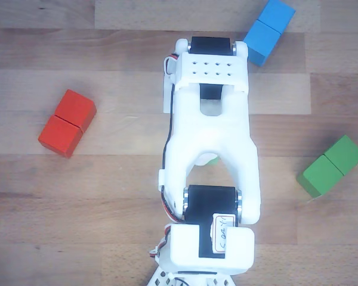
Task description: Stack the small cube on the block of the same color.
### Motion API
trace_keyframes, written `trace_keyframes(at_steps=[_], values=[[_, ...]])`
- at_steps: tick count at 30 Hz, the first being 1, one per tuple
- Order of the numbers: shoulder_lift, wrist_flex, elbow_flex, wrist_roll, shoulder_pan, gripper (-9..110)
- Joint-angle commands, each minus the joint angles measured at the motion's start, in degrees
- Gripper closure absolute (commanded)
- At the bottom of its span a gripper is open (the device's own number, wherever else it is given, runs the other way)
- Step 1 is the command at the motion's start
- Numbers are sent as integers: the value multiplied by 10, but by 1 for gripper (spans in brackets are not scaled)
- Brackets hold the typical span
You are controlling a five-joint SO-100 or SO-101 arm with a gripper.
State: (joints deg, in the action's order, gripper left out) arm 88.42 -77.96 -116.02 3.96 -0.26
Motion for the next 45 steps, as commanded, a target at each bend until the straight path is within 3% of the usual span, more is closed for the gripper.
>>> trace_keyframes(at_steps=[1, 9, 17, 30, 45], values=[[18, -12, 90, -4, 3, 97], [18, -88, 248, 3, 37, 97], [17, -141, 370, 4, 170, 97], [-21, -139, 386, 5, 396, 97], [-88, -149, 385, 4, 450, 97]])
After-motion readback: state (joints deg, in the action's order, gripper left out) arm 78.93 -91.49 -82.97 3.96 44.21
